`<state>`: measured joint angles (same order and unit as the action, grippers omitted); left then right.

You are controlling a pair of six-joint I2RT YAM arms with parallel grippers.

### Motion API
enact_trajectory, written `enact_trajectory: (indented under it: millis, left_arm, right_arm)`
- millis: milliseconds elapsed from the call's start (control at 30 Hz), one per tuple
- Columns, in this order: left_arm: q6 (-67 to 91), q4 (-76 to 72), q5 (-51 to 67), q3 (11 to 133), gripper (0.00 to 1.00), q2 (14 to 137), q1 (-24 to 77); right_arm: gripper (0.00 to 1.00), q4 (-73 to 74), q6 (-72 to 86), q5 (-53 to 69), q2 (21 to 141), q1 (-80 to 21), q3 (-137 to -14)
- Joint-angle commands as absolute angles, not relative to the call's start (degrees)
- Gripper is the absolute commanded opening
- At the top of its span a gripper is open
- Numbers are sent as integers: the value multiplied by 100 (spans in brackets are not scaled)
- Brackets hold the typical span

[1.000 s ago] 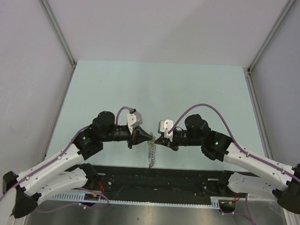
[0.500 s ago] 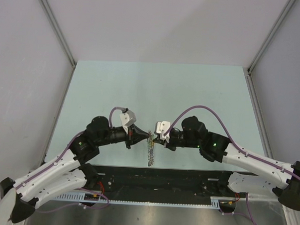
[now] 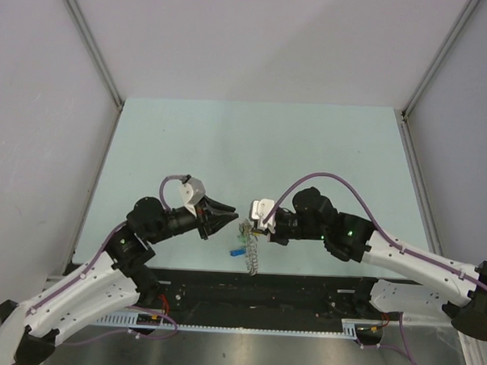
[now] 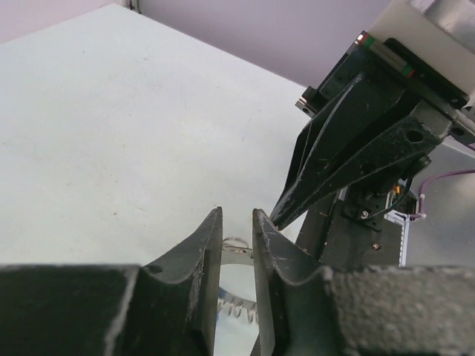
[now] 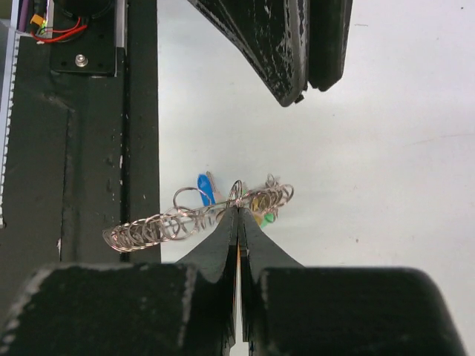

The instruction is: Put the keys on the keyring

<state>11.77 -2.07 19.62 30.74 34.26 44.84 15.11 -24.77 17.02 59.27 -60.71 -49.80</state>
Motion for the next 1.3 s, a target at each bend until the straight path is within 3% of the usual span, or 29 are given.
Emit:
enact_trajectory:
  millis: [0, 233, 467, 1067, 1167, 1233, 1267]
  left_arm:
    - [1073, -317, 1819, 3076, 29, 3314, 4456]
    - [19, 438, 2749, 3524, 51, 3752, 4316]
    - [-1466, 1318, 4200, 3999, 57, 4561, 4008]
    - [-2057, 1476, 5493, 4430, 31, 5669, 4069]
    - [-2057, 1503, 5414, 4430, 23, 5713, 4113]
    - [-2039, 1503, 5388, 4421, 12, 5704, 4139]
    - [-2030, 1512, 5318, 4421, 0, 5695, 4157]
  right_arm:
    - [0, 1713, -2768, 1714, 5924, -6117, -5537]
    - [0, 2039, -2944, 1819, 5994, -6152, -5765]
    - [0, 2118, -2962, 1916, 6029, -6196, -5810]
    - [0, 2109, -2997, 2048, 5994, -6249, -5818]
    - [0, 2092, -2988, 2074, 6012, -6249, -5818]
    - [0, 2083, -2979, 2074, 6021, -6258, -5818]
    - [0, 2092, -2962, 2039, 6012, -6258, -5818]
